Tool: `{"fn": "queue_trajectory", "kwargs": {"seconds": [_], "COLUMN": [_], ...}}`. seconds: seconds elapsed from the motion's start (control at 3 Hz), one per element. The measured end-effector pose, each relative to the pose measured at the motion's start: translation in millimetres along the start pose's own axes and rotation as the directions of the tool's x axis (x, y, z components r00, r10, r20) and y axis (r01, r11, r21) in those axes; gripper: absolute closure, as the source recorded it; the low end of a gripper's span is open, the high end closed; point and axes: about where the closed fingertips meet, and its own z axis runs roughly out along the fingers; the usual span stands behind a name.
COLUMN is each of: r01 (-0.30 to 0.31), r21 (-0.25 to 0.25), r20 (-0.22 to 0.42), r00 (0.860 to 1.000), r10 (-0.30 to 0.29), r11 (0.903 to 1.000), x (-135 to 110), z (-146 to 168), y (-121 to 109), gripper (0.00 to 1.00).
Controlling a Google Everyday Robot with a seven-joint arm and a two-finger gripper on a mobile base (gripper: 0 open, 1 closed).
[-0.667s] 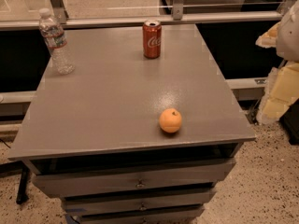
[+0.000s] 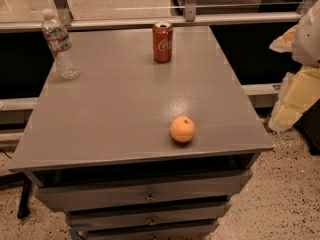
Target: Move coke can near orange
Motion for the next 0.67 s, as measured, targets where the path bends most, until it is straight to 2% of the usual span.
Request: {"fn": "queue_trajectory", "kwargs": {"seconds": [0.33, 0.67], "r01": [-0.014, -0.027], "r21": [0.001, 0.032], "r20": [0.110, 0.222], "r00": [0.994, 0.975], "r10": [0.014, 0.019], "r11": [0.9999, 0.9991], "x": [-23.6, -51.0], "z": [21.8, 43.4], "y": [-20.0, -50.2], "gripper": [0.00, 0.00]}}
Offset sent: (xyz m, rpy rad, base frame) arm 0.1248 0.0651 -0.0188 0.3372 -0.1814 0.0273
